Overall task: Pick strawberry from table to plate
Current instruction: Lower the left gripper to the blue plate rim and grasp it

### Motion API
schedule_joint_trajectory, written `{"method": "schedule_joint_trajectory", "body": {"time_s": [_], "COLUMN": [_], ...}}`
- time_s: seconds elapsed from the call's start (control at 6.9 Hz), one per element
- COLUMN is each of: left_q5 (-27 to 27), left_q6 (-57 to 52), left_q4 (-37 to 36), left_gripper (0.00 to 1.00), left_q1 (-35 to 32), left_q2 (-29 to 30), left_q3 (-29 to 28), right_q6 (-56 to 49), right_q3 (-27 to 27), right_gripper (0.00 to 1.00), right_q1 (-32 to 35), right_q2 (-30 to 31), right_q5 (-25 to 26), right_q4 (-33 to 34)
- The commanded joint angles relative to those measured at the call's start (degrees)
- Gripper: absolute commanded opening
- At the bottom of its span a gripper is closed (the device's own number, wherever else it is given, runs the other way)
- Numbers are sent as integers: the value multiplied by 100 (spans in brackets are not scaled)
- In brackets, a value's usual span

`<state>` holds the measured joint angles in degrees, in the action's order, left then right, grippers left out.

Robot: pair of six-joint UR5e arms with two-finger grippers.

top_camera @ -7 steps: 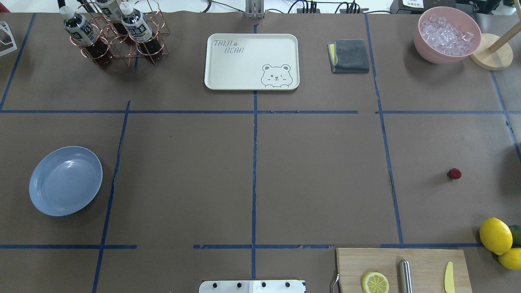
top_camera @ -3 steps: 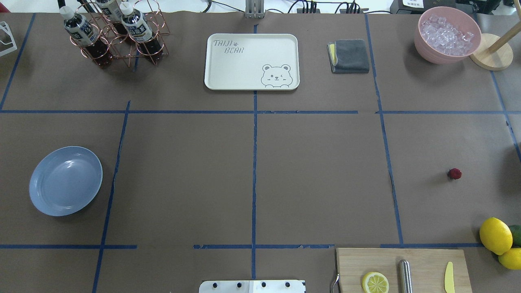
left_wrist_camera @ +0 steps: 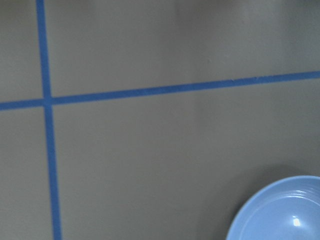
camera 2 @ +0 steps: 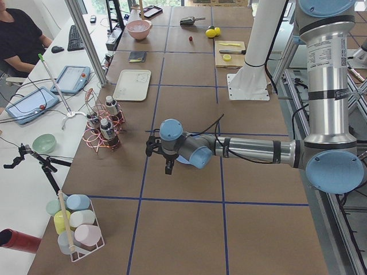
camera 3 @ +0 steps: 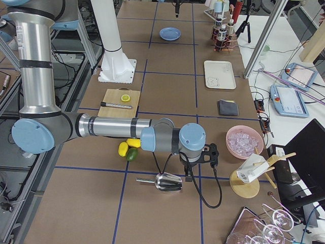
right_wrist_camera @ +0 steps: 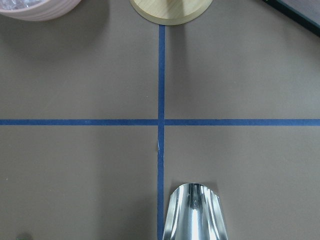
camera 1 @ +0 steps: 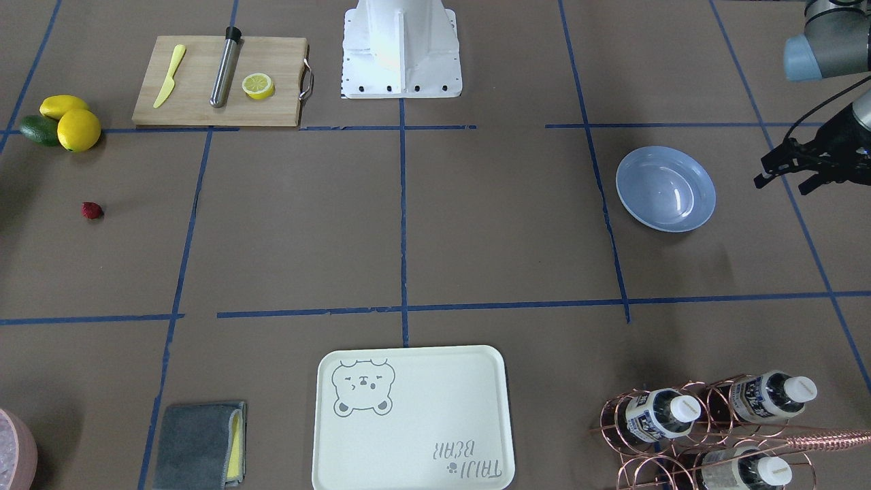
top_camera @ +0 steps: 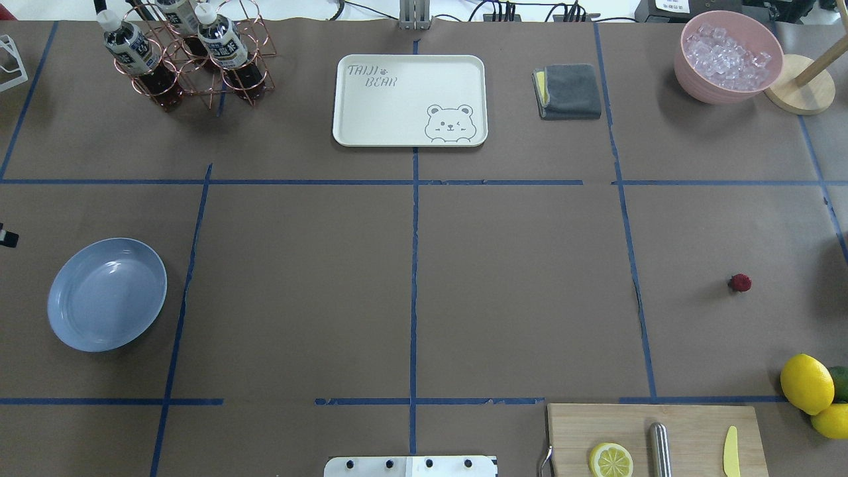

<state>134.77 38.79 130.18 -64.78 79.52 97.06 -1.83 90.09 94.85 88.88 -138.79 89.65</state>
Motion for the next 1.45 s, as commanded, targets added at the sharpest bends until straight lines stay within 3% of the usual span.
{"method": "schedule_joint_trajectory", "body": {"time_s": [0.0, 0.14, 0.58, 0.87, 1.01, 1.3], "left_q5": [-667, -871, -908, -908, -908, -908], "left_q6": [1461, 1483, 1492, 1492, 1492, 1492], "left_q4": [1086, 1201, 1255, 1255, 1255, 1247], "left_gripper": [100, 100, 76, 70, 54, 11], "left_q1": [1077, 1230, 1389, 1486, 1512, 1513], "left_q2": [-226, -226, -191, -147, -147, -138], "left_q3": [-90, -222, -372, -442, -451, -451], "right_q6": [16, 16, -1, 7, 7, 34], "right_q3": [43, 43, 61, 122, 175, 210], "right_gripper": [100, 100, 100, 100, 100, 100], "right_q1": [-1, -1, -1, -1, -10, -10], "right_q2": [-46, -55, -46, -73, -73, -81], "right_q5": [-8, 1, -8, -16, -8, -8], "right_q4": [0, -9, 0, -9, -9, -9]}}
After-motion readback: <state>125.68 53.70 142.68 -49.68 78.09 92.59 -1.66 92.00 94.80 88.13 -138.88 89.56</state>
